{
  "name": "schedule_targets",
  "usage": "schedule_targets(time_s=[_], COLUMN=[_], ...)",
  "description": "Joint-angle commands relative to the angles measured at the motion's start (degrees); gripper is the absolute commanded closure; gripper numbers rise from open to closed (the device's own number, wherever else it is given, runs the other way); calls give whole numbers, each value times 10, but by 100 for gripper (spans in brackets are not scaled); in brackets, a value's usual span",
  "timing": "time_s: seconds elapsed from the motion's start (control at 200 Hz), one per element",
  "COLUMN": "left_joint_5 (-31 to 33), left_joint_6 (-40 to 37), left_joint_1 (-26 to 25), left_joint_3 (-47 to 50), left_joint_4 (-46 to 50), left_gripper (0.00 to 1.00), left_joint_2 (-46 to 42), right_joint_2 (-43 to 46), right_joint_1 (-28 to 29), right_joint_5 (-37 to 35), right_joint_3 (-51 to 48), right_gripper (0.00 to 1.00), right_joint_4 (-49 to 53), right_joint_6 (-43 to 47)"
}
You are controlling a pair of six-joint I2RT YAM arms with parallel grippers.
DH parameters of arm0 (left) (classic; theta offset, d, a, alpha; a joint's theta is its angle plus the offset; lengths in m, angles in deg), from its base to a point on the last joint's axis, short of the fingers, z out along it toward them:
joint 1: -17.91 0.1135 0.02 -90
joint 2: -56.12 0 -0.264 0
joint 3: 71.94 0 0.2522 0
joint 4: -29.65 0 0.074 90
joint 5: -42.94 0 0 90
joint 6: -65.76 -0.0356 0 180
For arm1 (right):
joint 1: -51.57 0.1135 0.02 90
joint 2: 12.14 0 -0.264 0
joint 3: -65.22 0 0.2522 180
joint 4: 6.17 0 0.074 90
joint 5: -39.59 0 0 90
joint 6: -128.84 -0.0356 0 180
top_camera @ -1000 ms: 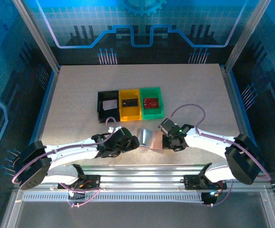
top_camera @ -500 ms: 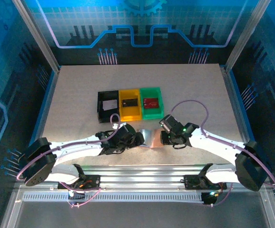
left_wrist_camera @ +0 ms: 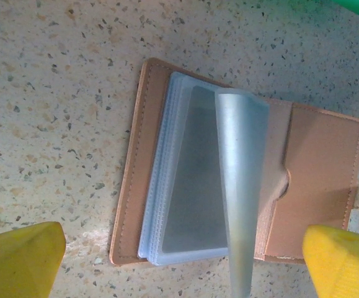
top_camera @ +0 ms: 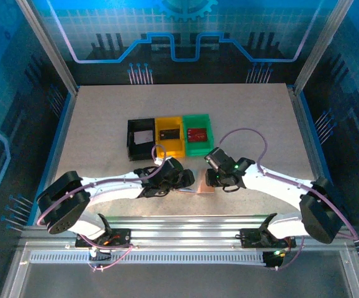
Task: Take the credit cards out of the card holder
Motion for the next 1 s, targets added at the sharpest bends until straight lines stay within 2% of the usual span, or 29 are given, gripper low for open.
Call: schedule_targets(time_s=[0.0,0.46,0.665,0.995], left_joint_5=[-10,-59,-77,-72], left_joint_6=[-16,16,33,20], left_joint_1=[8,10,9,4], left_joint_3=[-20,-14,-10,-20], left_joint_4=[-9,-93,-137,-108], left_gripper=[1,1,1,1], left_joint_2=[5,41,53,63], right_joint_2=[-26,-90,-101,-95], right_joint_1=[-10,-20,-23,-28], right_joint_5=[7,23,31,36], right_joint_3=[-8,-46,-59,-64], right_gripper=[68,85,88,91], right_joint_4=[-32,-98,-115,-119], right_joint_6=[9,3,1,4])
